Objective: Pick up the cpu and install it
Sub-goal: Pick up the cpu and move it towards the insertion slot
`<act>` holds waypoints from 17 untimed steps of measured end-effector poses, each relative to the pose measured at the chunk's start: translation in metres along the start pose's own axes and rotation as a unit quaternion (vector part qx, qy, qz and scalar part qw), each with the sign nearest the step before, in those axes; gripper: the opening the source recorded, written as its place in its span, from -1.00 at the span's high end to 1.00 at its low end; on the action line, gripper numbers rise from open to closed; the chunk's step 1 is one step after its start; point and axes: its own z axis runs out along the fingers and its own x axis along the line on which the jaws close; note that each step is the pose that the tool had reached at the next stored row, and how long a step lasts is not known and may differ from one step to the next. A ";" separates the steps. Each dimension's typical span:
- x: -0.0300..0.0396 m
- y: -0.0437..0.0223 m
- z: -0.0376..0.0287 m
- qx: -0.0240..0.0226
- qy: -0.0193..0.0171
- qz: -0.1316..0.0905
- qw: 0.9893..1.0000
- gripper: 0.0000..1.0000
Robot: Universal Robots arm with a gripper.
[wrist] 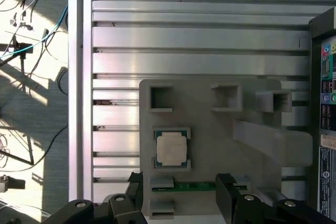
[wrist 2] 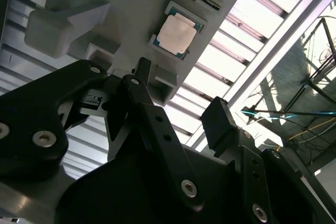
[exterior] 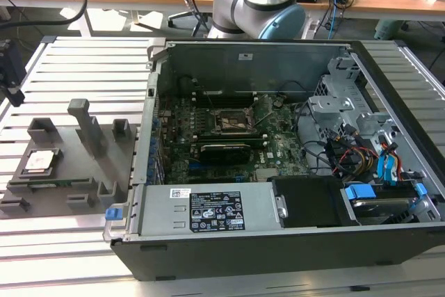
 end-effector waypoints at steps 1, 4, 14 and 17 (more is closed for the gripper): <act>0.0000 0.0000 0.0004 0.000 0.000 0.000 1.000 -0.33; 0.0000 0.0000 0.0016 0.000 0.000 0.000 1.000 -0.33; 0.0001 0.0001 0.0052 0.000 0.000 0.000 1.000 -0.33; 0.0002 0.0001 0.0067 0.000 0.000 0.000 1.000 -0.33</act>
